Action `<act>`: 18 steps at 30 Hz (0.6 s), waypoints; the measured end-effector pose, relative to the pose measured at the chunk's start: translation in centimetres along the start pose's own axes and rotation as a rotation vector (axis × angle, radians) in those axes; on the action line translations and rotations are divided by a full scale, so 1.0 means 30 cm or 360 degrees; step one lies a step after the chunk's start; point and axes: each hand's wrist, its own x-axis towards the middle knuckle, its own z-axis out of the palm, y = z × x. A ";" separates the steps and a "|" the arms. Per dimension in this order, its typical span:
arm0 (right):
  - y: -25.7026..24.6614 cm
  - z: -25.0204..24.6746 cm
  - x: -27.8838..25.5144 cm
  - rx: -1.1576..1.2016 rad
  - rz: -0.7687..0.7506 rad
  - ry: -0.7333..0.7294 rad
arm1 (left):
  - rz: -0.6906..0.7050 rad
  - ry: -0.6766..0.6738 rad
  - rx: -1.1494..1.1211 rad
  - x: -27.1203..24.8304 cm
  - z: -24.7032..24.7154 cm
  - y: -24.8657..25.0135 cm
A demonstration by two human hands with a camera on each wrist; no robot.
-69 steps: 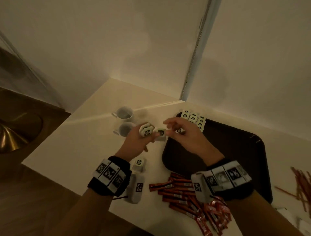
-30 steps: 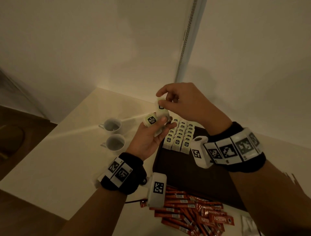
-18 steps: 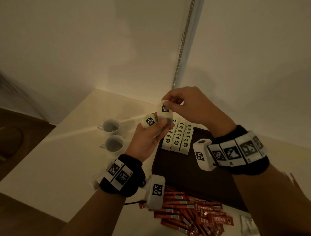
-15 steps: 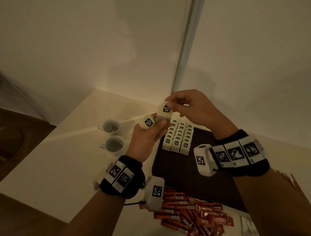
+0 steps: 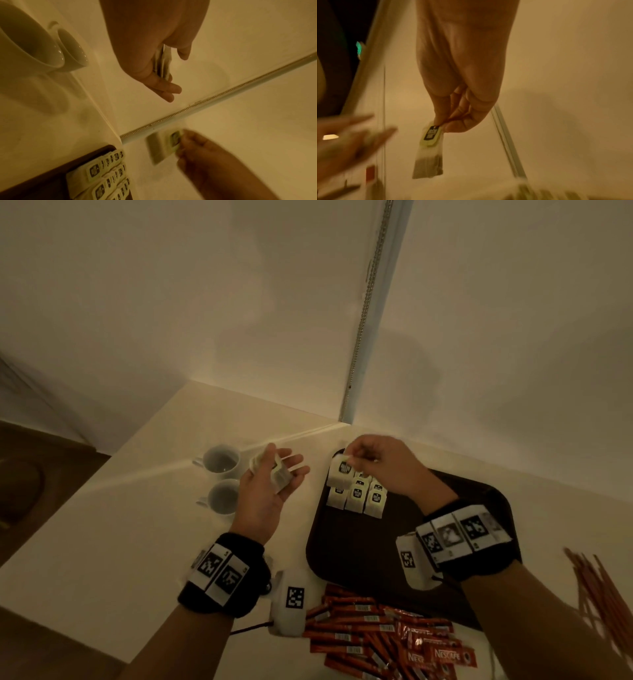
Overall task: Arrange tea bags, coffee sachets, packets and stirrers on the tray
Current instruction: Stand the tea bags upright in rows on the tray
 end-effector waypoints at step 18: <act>0.413 0.263 0.121 -0.0306 0.0482 0.0024 | -0.0132 -0.0056 0.0007 0.051 -0.044 0.027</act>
